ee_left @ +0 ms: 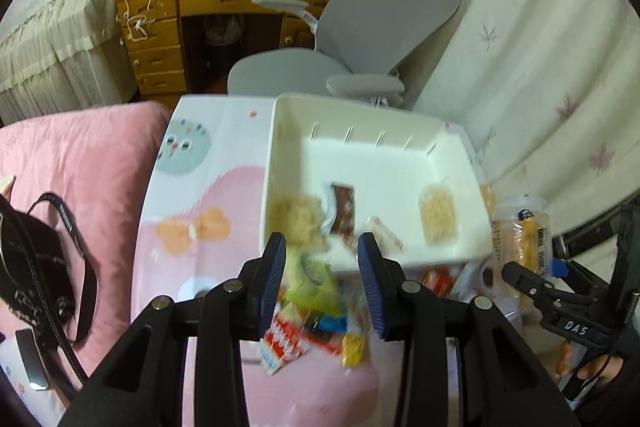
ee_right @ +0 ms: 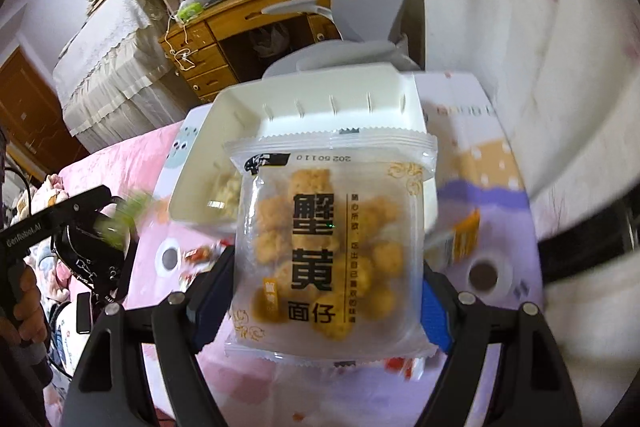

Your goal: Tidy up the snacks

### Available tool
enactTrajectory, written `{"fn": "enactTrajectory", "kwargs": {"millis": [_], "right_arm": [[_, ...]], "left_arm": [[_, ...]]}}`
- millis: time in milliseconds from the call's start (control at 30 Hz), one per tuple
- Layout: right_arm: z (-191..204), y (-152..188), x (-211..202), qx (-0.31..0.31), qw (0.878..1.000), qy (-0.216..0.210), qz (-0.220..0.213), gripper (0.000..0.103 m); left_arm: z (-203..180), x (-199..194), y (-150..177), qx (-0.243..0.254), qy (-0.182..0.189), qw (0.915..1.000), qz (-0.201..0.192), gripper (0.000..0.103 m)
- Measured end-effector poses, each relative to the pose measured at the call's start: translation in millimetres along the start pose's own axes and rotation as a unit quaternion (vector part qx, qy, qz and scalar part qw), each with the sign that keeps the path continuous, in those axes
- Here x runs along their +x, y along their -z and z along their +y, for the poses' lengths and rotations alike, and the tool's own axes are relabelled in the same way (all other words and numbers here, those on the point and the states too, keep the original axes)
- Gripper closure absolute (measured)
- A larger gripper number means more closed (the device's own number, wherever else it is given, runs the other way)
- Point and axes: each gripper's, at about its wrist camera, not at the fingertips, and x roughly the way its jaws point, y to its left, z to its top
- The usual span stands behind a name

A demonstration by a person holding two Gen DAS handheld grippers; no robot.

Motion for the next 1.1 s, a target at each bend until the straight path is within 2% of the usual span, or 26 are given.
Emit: {"fn": "enactTrajectory", "kwargs": {"millis": [200,400,500,800,1100], "right_arm": [[-12.4,-36.3,16.3,-0.014,1.0,-0.019,-0.008,0.023],[-17.0,-53.7,38.2,-0.014,1.0,-0.026,-0.006,0.018],[-19.0,-54.3,43.6,-0.009,1.0,-0.019,-0.004,0.013],[-23.8,-51.0,46.6,0.001,0.999,-0.035,0.011,0.013],[-22.4,-36.7,26.2,0.018,0.999,-0.033,0.002,0.013]], "left_arm": [[-20.9,15.7,-29.0,-0.001,-0.003,1.0,-0.003,0.067],[-29.0,34.3,-28.9,-0.01,-0.01,0.9995,0.027,0.067],[-28.8,39.5,-25.5,-0.017,-0.012,0.9989,0.042,0.067],[-22.2,36.0,-12.1,-0.032,-0.016,0.9977,0.057,0.067],[-9.2,15.0,17.3,-0.05,-0.012,0.996,0.073,0.063]]}}
